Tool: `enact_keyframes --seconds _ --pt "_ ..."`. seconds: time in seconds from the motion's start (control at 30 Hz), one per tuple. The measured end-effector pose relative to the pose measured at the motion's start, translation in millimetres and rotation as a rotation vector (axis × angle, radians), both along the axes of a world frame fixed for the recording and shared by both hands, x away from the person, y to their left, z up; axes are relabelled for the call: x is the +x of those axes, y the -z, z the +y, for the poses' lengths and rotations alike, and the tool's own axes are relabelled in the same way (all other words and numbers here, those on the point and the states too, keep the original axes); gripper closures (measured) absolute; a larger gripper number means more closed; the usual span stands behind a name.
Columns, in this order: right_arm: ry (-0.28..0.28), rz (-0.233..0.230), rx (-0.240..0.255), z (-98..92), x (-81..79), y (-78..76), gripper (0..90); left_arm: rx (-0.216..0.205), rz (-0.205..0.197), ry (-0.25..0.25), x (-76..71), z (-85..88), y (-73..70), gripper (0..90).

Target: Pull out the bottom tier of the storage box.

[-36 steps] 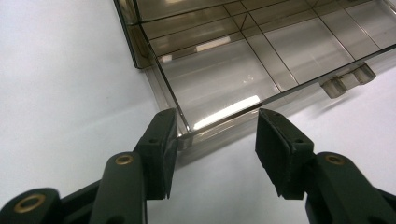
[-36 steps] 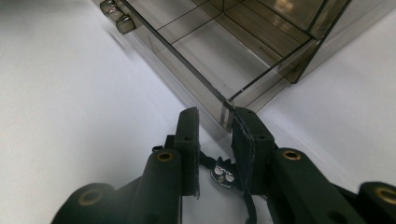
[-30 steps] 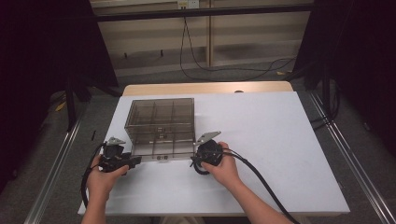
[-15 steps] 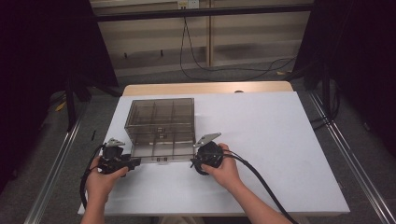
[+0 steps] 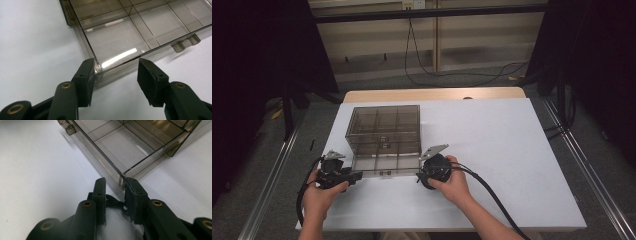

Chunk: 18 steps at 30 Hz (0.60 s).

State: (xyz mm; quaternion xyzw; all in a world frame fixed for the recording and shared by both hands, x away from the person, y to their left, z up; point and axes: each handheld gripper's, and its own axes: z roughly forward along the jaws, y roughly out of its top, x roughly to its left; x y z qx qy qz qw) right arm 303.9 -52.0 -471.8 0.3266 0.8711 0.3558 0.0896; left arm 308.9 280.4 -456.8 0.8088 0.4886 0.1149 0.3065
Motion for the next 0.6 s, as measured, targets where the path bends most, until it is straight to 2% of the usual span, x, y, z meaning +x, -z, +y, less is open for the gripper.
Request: enact_keyframes --seconds 0.6 --pt "-0.002 0.007 0.005 -1.1 -4.8 0.9 71.1 -0.027 -0.012 -0.008 -6.4 2.3 -0.5 49.2"
